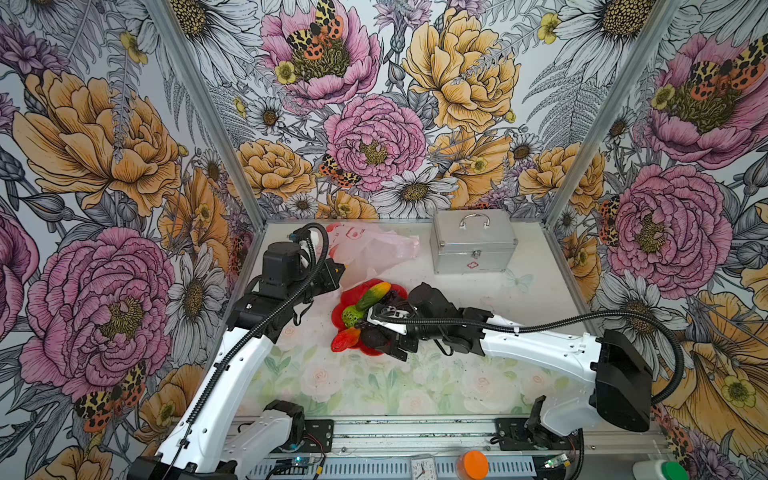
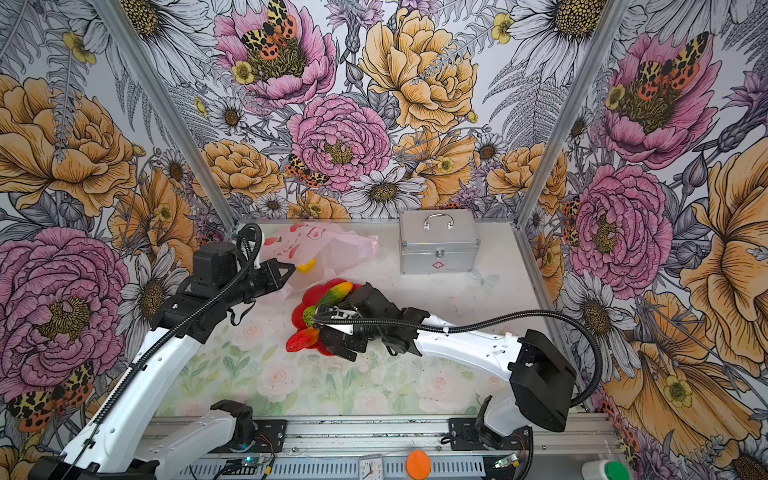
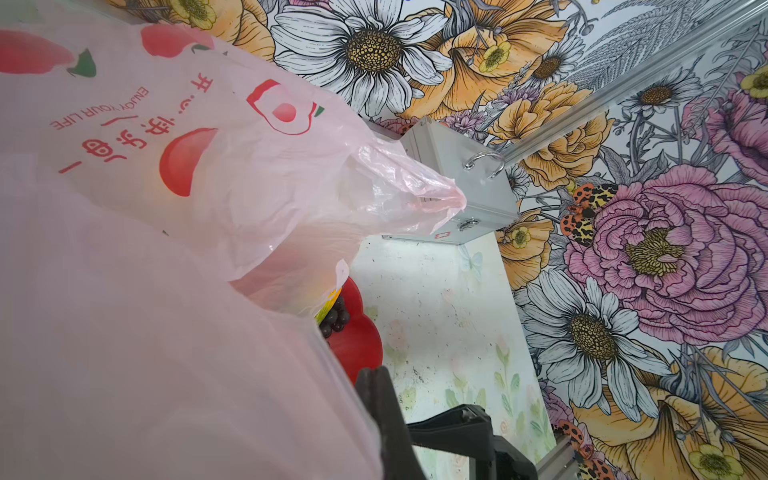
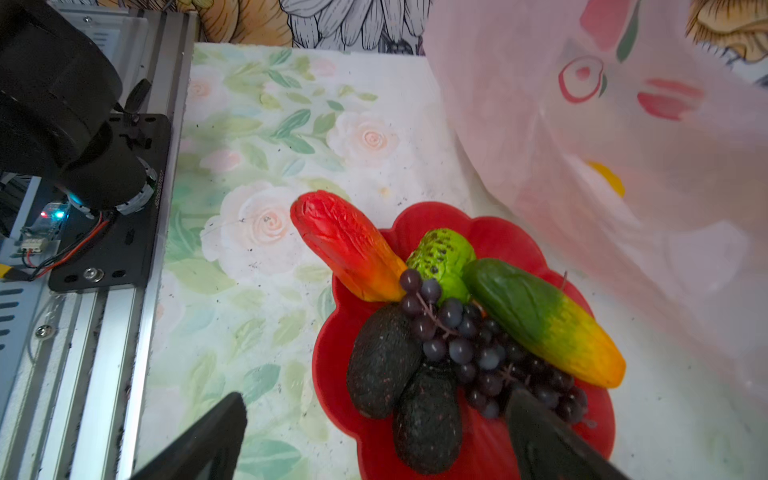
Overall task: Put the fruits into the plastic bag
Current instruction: 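Lower the right gripper onto the red fruit and close on it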
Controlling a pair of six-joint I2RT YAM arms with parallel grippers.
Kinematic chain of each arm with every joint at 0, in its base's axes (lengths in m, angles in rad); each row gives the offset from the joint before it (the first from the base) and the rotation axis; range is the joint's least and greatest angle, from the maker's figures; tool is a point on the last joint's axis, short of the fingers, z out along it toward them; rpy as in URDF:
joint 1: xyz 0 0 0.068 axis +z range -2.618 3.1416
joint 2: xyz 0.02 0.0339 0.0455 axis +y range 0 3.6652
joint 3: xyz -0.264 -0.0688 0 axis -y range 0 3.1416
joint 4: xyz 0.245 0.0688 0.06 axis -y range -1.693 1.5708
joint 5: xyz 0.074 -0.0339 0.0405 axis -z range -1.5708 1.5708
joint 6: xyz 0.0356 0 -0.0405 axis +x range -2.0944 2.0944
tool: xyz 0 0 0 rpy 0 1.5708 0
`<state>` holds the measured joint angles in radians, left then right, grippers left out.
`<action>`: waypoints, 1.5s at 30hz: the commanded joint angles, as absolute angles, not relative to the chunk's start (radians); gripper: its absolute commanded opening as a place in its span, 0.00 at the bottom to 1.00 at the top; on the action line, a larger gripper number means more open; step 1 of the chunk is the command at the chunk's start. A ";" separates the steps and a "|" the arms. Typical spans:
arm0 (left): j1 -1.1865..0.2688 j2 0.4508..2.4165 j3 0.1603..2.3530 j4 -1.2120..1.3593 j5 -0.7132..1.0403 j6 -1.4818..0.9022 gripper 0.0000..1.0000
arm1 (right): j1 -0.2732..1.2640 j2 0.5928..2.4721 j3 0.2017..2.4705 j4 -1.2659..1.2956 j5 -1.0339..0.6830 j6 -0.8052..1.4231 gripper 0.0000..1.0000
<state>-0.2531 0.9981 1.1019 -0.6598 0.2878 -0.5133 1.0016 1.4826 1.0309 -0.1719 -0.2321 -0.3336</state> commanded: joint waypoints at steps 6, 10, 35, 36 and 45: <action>-0.248 0.999 1.125 -0.672 0.266 -0.494 0.00 | 1.043 1.552 1.064 0.057 -0.257 -0.475 0.99; -0.243 1.004 1.124 -0.672 0.269 -0.499 0.00 | 1.072 1.586 1.081 -0.006 -0.308 -0.527 0.98; -0.204 0.997 1.097 -0.672 0.281 -0.528 0.00 | 1.106 1.833 1.232 -0.005 -0.288 -0.563 0.94; -0.203 0.998 1.097 -0.671 0.281 -0.527 0.00 | 1.106 1.840 1.236 -0.005 -0.288 -0.559 0.94; -0.203 1.006 1.096 -0.672 0.279 -0.526 0.00 | 1.103 1.905 1.270 0.028 -0.245 -0.517 0.87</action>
